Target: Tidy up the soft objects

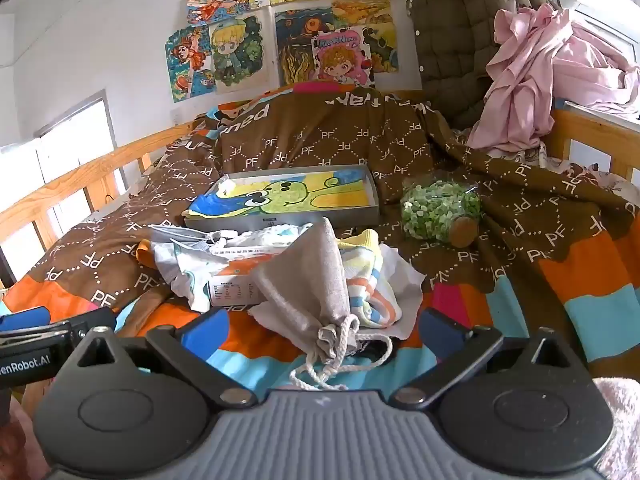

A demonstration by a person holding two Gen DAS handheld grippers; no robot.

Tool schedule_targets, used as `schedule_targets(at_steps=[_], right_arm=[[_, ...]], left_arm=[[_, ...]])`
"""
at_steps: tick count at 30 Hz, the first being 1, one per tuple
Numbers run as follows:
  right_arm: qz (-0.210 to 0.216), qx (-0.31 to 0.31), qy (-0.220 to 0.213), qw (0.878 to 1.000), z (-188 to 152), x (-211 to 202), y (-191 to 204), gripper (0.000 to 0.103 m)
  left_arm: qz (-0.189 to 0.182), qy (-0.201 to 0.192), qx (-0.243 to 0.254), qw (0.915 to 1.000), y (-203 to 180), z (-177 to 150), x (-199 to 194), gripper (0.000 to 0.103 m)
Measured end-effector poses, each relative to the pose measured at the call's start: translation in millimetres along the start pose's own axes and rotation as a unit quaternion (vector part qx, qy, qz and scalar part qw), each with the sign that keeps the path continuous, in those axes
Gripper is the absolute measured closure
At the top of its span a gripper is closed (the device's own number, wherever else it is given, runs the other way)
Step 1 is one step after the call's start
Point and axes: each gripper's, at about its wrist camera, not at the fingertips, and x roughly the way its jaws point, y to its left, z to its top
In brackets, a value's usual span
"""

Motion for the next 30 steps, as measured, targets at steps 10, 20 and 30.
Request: schedule_targets(at_steps=[10,20,30], right_arm=[[0.000,0.000,0.001,1.000,0.2,0.1,0.3,0.000],[0.001,-0.001,0.004,1.000,-3.3,1.5,3.6,0.000],[0.002,0.001,0.006,1.000,-2.1,2.1,1.8,0.000]], left_arm=[[0.001,-0.002,-0.004,1.0000,-2.2,0.2,-0.4,0.001],[0.000,-0.001,-0.007,1.0000,3.0,-1.1,2.7,0.001],[-0.001,0.001,-0.009,1.0000,2.3,-0.9,3.7,0.001]])
